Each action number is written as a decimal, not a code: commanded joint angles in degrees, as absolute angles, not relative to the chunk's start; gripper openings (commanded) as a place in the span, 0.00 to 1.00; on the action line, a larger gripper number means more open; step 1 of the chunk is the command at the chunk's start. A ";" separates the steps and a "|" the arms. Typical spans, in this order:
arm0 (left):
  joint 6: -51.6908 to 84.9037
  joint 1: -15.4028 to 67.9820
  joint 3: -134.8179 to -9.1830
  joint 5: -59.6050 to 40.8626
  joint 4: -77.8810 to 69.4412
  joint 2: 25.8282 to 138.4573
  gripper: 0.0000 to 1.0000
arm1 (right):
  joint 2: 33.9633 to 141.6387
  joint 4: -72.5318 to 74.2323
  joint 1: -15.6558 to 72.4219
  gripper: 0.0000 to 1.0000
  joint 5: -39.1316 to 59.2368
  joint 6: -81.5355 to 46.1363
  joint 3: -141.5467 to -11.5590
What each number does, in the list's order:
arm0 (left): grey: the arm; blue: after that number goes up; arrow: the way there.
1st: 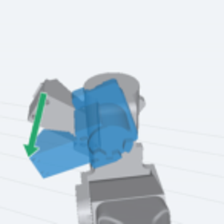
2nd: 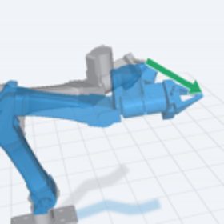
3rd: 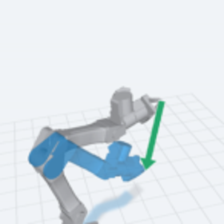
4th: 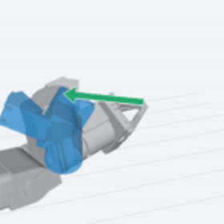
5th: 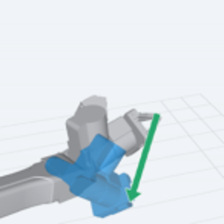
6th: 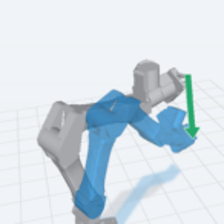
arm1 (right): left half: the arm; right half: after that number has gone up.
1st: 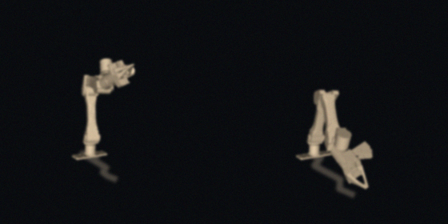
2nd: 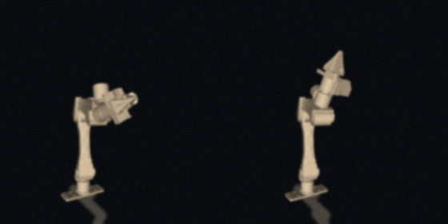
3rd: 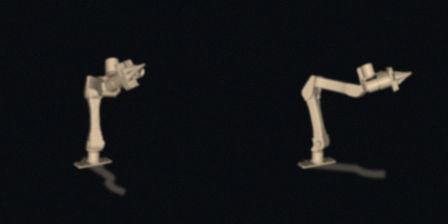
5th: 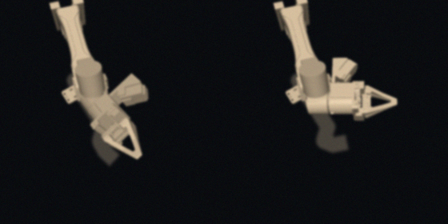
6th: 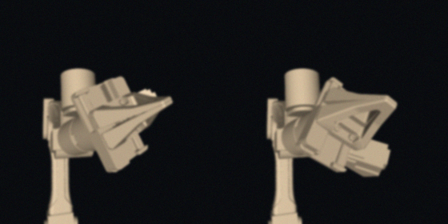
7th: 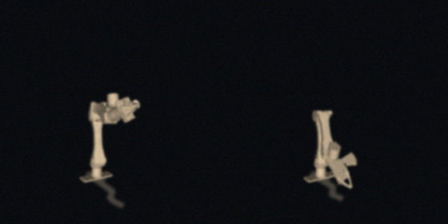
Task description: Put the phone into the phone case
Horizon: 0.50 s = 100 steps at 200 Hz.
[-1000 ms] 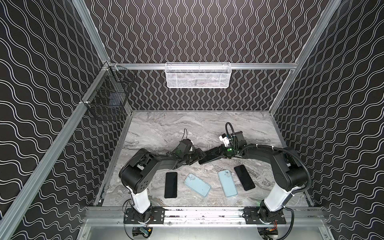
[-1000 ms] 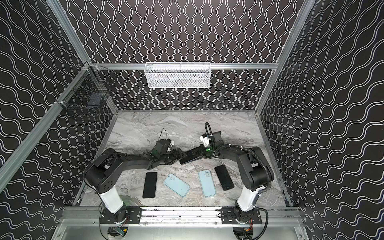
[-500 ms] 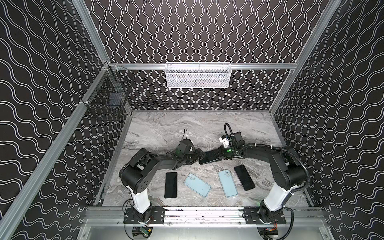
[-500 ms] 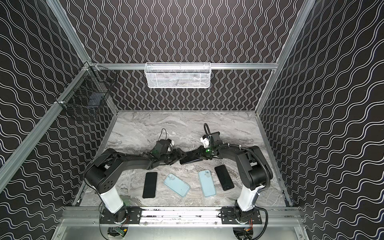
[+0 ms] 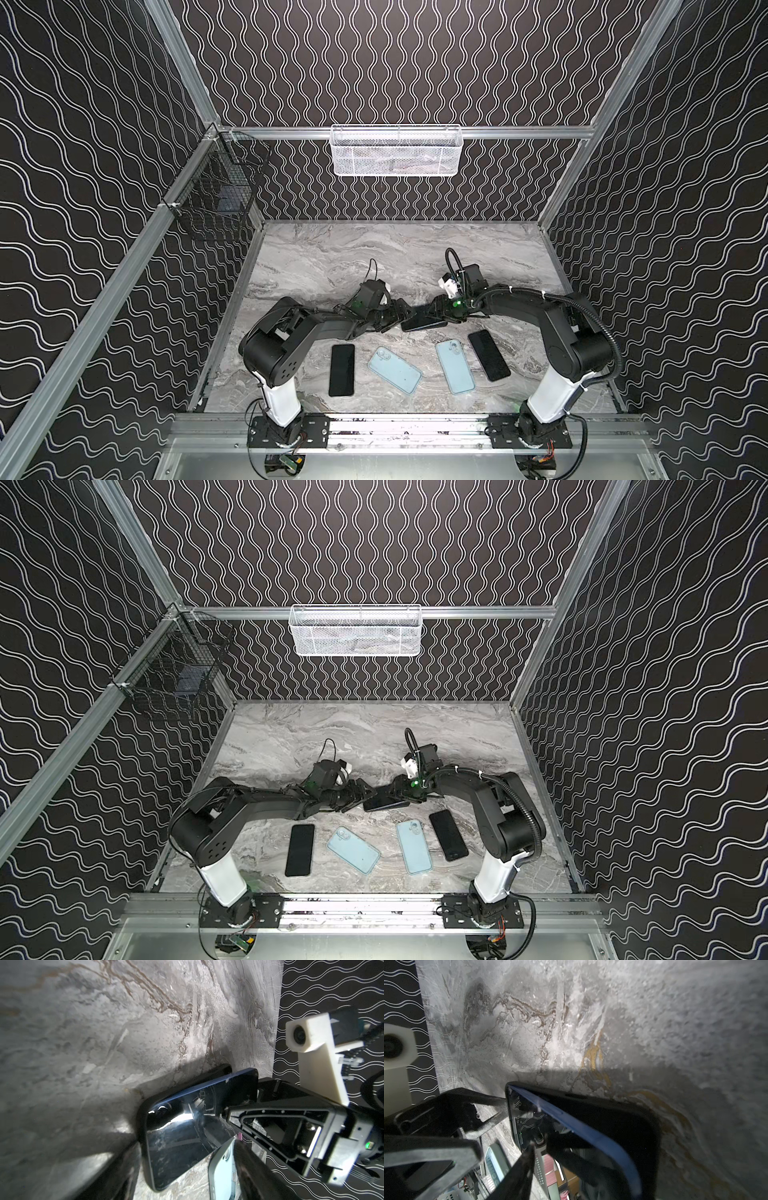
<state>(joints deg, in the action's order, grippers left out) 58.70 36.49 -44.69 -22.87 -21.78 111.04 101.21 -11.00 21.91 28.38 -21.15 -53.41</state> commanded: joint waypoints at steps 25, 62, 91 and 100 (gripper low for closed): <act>58.62 36.71 -45.07 -24.30 -23.72 110.50 0.74 | 99.54 -17.37 21.88 0.67 22.08 -19.52 -54.38; 58.51 36.72 -45.10 -24.26 -23.42 110.19 0.74 | 97.46 -18.68 21.73 0.70 20.44 -19.07 -55.18; 58.22 36.73 -45.28 -24.10 -22.79 109.87 0.74 | 94.93 -19.85 20.79 0.73 18.79 -18.93 -55.48; 58.22 36.74 -45.34 -24.02 -22.68 109.78 0.74 | 94.01 -19.94 20.17 0.73 18.63 -18.98 -55.17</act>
